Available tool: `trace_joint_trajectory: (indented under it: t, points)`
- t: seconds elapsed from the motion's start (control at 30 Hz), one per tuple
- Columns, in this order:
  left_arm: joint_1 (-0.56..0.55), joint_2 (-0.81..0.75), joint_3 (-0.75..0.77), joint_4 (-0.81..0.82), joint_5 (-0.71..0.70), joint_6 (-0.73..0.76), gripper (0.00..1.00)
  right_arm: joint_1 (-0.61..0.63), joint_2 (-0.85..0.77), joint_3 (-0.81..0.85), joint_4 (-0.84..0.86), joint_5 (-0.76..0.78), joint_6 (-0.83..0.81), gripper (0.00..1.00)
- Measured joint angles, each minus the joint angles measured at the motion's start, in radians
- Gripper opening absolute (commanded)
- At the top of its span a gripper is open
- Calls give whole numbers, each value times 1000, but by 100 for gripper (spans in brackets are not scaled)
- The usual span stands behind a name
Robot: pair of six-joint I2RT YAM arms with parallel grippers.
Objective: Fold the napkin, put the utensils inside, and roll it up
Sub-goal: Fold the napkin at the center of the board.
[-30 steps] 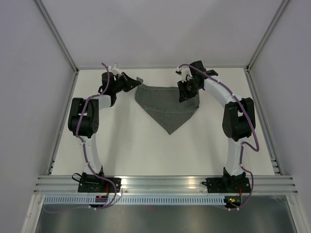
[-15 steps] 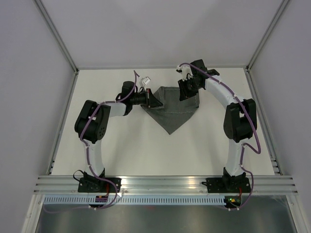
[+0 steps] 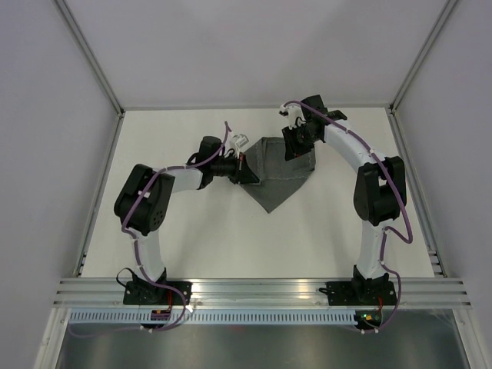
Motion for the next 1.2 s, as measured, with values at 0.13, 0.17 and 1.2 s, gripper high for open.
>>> trace_joint_trajectory:
  t: [0.13, 0.17, 1.2]
  points:
    - [-20, -2, -5, -42, -36, 47, 2, 0, 0, -2, 0, 1, 0, 30]
    - [-26, -2, -5, -51, -44, 59, 2, 0, 0, -2, 0, 2, 0, 30]
    - [-120, -7, -21, -139, -110, 179, 36, 0, 0, -6, 6, 9, -1, 30]
